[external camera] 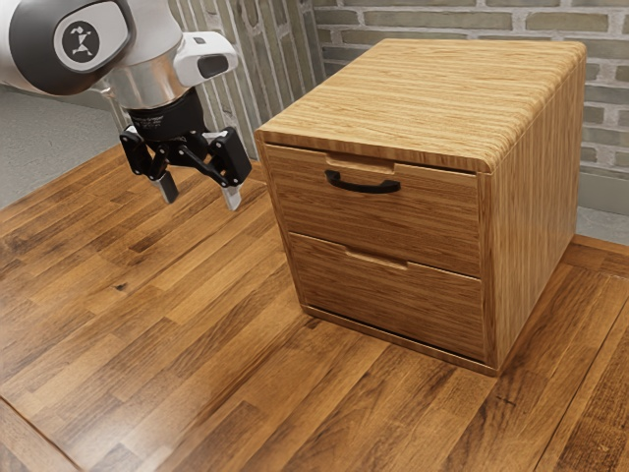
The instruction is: Pull the drawer handle with one arm to open the drawer
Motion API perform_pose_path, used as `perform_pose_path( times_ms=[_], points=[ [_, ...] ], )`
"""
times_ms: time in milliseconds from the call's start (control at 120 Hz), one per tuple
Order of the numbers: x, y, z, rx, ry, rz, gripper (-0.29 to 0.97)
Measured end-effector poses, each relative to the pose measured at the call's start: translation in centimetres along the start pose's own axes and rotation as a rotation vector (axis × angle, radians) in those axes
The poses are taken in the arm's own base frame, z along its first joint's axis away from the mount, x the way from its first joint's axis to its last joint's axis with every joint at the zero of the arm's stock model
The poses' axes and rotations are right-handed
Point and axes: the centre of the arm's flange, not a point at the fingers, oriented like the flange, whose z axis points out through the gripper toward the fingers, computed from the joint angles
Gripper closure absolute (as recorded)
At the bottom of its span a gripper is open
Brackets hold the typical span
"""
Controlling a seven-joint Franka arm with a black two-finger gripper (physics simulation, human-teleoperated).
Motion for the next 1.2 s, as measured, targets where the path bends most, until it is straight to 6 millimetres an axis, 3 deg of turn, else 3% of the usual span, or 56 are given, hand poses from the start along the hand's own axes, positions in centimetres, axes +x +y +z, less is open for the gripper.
perform_pose_path(
  times_ms=[192, 208, 275, 350, 508, 658, 725, 900, 1008, 1200],
  points=[
    [-0.1, -0.1, -0.5, -0.016, 0.005, -0.004, 0.00],
    [-0.2, -0.2, -1.5, -0.020, 0.023, -0.007, 0.00],
    [-1.9, -1.0, -8.8, -0.048, 0.142, -0.042, 0.00],
    [-3.3, -0.3, -11.7, -0.074, 0.173, -0.110, 0.00],
    [-3.9, 3.1, -12.0, -0.132, 0.162, -0.314, 0.00],
    [-3.5, 2.8, -12.0, -0.163, 0.163, -0.565, 0.00],
    [-2.3, 2.9, -10.5, -0.165, 0.155, -0.662, 0.00],
    [-2.4, 3.4, -0.8, -0.194, 0.146, -0.839, 0.00],
    [-2.7, 3.5, 0.4, -0.293, 0.225, -0.921, 0.00],
    [-3.5, 5.5, 2.3, -0.470, 0.306, -1.012, 0.00]
  ],
)
